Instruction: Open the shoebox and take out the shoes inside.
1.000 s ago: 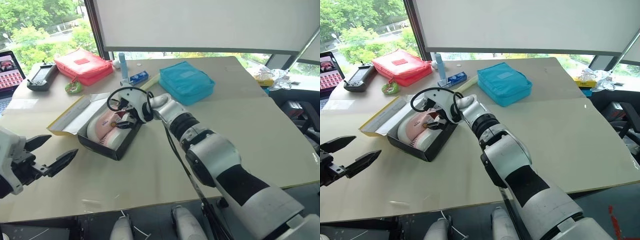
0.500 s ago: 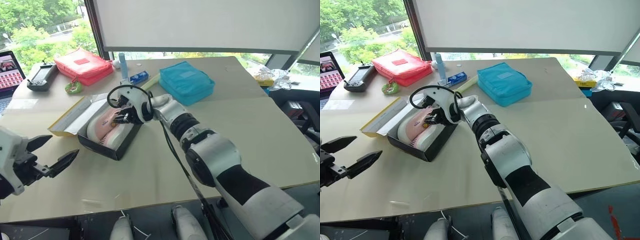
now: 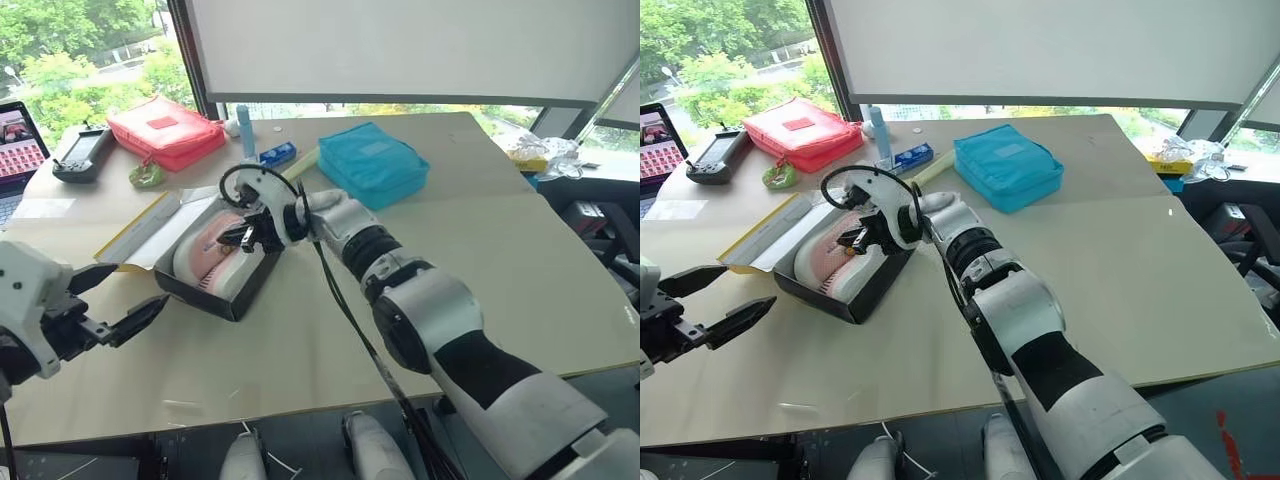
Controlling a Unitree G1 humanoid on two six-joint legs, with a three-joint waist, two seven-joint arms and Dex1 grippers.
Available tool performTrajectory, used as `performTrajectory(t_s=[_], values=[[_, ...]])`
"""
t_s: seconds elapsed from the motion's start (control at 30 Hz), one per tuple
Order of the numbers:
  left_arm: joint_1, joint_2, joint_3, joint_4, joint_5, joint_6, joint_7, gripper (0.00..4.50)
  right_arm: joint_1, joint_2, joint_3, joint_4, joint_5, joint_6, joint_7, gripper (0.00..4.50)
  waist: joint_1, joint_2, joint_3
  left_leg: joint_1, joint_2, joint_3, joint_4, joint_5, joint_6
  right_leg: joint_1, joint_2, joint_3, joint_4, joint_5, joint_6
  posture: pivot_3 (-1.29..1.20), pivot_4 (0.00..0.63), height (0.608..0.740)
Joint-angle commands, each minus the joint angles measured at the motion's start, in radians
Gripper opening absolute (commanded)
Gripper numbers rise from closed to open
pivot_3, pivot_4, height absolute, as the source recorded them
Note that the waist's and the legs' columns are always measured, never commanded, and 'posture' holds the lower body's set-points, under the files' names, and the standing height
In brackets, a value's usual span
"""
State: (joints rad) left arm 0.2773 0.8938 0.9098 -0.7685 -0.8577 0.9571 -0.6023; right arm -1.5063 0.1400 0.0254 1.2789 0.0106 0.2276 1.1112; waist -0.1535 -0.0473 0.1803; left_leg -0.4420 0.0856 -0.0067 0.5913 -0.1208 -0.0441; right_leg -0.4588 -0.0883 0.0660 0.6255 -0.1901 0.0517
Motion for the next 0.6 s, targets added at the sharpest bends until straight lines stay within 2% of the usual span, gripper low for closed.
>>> performTrajectory(t_s=[0.03, 0.17, 0.23, 0.27, 0.37, 0.47, 0.6], values=[[-0.039, 0.028, -0.028, 0.019, 0.024, -0.047, -0.002, 4.5, -0.017, -0.034, 0.033, -0.094, -0.019, -0.06, 0.045, 1.42, 0.0, 0.0, 0.0, 0.0, 0.0, 0.0, 0.0, 0.0, 0.0, 0.0, 0.0, 0.0, 0.0, 0.0, 0.0, 0.0, 0.15, 0.729], [-0.071, 0.033, -0.069, 0.042, 0.043, -0.063, 0.005, 4.5, -0.03, -0.109, 0.043, -0.099, -0.055, -0.171, -0.062, 2.82, 0.006, 0.0, 0.0, 0.0, 0.0, 0.0, 0.0, 0.0, 0.0, 0.0, 0.0, 0.0, 0.0, 0.0, 0.0, 0.0, 0.15, 0.729], [-0.071, 0.026, -0.075, 0.049, 0.054, -0.068, 0.006, 4.5, -0.06, -0.167, 0.011, -0.063, -0.05, -0.189, -0.148, 2.82, 0.008, 0.0, 0.0, 0.0, 0.0, 0.0, 0.0, 0.0, 0.0, 0.0, -0.001, 0.0, 0.0, 0.0, 0.0, 0.0, 0.15, 0.729], [-0.069, 0.022, -0.075, 0.049, 0.056, -0.068, 0.006, 4.5, -0.072, -0.188, -0.005, -0.049, -0.042, -0.187, -0.177, 3.51, 0.008, 0.0, 0.0, 0.0, -0.001, 0.0, 0.0, 0.0, 0.0, 0.0, -0.001, 0.0, 0.0, 0.0, 0.0, 0.0, 0.15, 0.729], [-0.045, 0.01, -0.064, 0.046, 0.067, -0.068, -0.002, 4.5, -0.068, -0.25, -0.006, -0.005, -0.078, -0.263, -0.339, 4.31, 0.005, -0.001, 0.0, -0.001, -0.001, 0.0, 0.0, 0.0, 0.0, 0.0, -0.001, 0.0, 0.0, 0.0, 0.0, 0.0, 0.15, 0.729], [-0.015, 0.0, -0.06, 0.036, 0.082, -0.068, -0.008, 4.5, -0.01, -0.284, 0.068, 0.035, -0.203, -0.385, -0.604, 4.43, -0.003, -0.001, 0.0, 0.0, -0.001, 0.0, 0.0, 0.0, 0.0, 0.0, -0.001, 0.0, 0.0, 0.0, 0.0, 0.0, 0.15, 0.729], [-0.013, -0.002, -0.065, 0.026, 0.084, -0.067, 0.0, 4.5, 0.053, -0.252, 0.12, 0.066, -0.276, -0.44, -0.682, 4.43, -0.011, -0.001, 0.0, 0.0, -0.001, 0.0, -0.001, 0.0, 0.001, 0.0, 0.0, 0.0, 0.0, -0.001, -0.001, 0.0, 0.15, 0.729]])
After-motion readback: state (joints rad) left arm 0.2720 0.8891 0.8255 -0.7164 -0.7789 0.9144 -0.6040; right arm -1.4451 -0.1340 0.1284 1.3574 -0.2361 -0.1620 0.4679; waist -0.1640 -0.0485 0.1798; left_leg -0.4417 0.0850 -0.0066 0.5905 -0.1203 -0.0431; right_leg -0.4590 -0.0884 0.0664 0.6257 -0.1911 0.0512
